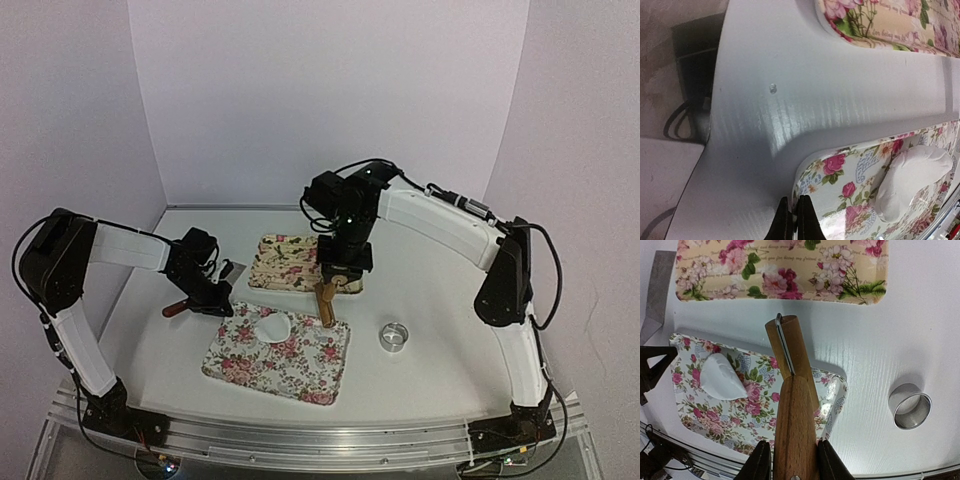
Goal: Roll out the dumpling wrappers from the dough
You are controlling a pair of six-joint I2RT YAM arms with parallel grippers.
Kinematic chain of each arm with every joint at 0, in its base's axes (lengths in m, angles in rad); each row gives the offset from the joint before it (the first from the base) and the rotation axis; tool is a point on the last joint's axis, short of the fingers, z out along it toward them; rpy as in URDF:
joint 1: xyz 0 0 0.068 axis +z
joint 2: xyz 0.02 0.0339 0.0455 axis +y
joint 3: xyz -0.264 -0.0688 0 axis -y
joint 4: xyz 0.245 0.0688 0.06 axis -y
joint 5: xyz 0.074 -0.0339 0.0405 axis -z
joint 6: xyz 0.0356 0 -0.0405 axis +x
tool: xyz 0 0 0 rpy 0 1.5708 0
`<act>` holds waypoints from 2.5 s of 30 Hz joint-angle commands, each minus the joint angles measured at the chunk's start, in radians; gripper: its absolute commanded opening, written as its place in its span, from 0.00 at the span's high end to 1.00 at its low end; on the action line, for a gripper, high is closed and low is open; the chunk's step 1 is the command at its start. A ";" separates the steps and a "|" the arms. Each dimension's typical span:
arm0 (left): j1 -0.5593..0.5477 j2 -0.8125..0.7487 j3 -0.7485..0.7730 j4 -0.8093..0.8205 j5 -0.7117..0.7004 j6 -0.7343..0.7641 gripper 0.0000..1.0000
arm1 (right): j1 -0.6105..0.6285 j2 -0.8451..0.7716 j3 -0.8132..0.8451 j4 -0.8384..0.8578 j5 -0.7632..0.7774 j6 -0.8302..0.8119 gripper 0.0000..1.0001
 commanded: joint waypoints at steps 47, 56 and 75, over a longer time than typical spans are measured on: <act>-0.065 0.106 0.192 0.072 0.069 0.503 0.48 | 0.000 -0.220 -0.127 -0.038 0.061 0.117 1.00; -0.076 0.114 0.153 0.108 0.014 0.507 0.48 | 0.000 -0.212 -0.132 -0.027 0.042 0.104 1.00; -0.232 0.020 -0.014 0.042 -0.101 0.209 0.76 | 0.000 -0.324 -0.251 -0.009 0.008 0.036 1.00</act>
